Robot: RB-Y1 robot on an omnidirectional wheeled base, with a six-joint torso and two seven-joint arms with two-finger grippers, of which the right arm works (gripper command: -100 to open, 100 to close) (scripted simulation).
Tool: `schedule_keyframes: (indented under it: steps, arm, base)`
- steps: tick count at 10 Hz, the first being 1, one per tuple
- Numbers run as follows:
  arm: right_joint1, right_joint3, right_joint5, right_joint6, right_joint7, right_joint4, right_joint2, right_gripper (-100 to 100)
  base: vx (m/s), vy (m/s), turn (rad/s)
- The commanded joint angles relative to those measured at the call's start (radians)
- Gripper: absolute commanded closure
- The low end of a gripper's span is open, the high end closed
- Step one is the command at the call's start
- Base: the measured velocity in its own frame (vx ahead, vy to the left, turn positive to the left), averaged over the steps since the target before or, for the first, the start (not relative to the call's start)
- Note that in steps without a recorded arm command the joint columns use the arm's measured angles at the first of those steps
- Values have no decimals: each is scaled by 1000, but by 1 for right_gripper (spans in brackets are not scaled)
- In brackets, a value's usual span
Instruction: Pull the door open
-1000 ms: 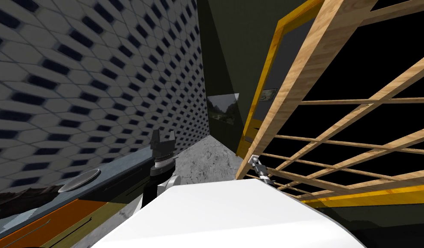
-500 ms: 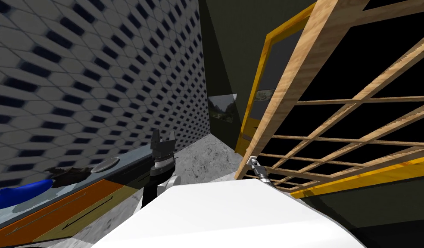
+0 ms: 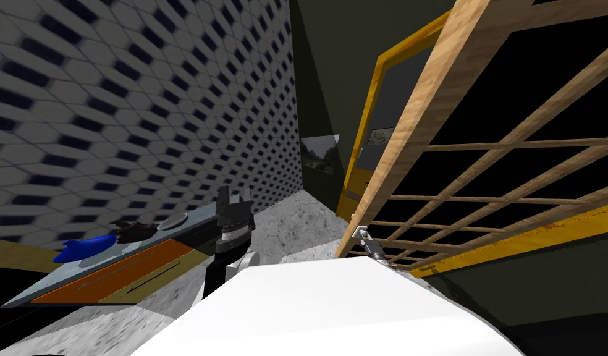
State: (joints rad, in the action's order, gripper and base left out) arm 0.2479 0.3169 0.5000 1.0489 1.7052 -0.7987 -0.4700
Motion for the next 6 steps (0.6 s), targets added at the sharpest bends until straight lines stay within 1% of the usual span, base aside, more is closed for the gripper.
schedule_keyframes:
  steps: [1, 2, 4, 5, 6]
  arm:
    - [13, 20, -13, 23, 14, -1, -13, 100]
    - [23, 38, -25, 42, 26, -3, -24, 100]
    - [32, 55, -36, 59, 38, -6, -34, 100]
    - [19, 52, -34, 55, 36, 9, -27, 100]
    - [22, 60, -39, 64, 44, 16, -31, 100]
  base:
    - [-226, -77, 74]
    - [-237, -62, 96]
    - [-219, -29, 50]
    - [-90, -9, 8]
    - [-127, -27, 103]
